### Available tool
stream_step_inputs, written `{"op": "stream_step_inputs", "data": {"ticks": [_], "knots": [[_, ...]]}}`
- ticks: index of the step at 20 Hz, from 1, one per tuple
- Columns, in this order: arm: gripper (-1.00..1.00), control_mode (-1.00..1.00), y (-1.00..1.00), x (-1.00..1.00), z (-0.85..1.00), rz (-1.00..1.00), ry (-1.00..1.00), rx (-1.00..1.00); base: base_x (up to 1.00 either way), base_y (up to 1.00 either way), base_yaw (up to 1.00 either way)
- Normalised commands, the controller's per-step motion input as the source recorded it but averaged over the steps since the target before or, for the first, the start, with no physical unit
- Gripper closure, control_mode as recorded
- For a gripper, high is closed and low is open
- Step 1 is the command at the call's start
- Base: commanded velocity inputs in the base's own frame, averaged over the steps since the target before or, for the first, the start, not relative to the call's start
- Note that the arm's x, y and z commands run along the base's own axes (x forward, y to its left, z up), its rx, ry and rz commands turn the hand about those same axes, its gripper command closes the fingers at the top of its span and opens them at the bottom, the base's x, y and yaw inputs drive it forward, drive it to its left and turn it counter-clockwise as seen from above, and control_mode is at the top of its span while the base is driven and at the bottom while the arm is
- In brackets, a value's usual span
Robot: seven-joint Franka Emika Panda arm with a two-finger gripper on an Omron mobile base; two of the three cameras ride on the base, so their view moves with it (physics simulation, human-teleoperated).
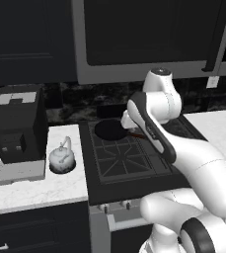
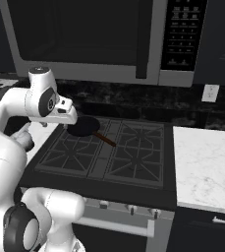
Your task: Pick the kettle from the counter and place it on a stove burner. Then turn the burner on.
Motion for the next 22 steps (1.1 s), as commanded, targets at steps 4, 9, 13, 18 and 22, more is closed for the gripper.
{"op": "stream_step_inputs", "data": {"ticks": [4, 9, 13, 18, 22], "knots": [[-1.00, -1.00, 0.22, 0.00, 0.00, 0.00, 0.00, 0.00, 0.00, 0.00, 0.00], [-1.00, -1.00, 0.08, 0.00, 0.00, 0.00, 0.00, 0.00, 0.00, 0.00, 0.00], [-1.00, -1.00, 0.07, 0.00, -0.01, 0.00, 0.00, 0.00, 0.00, 0.00, 0.00], [-1.00, -1.00, 0.23, 0.00, -0.07, 0.00, 0.00, 0.00, 0.00, 0.00, 0.00], [-1.00, -1.00, 0.29, -0.02, -0.03, 0.00, -0.18, 0.11, 0.00, 0.00, 0.00]]}}
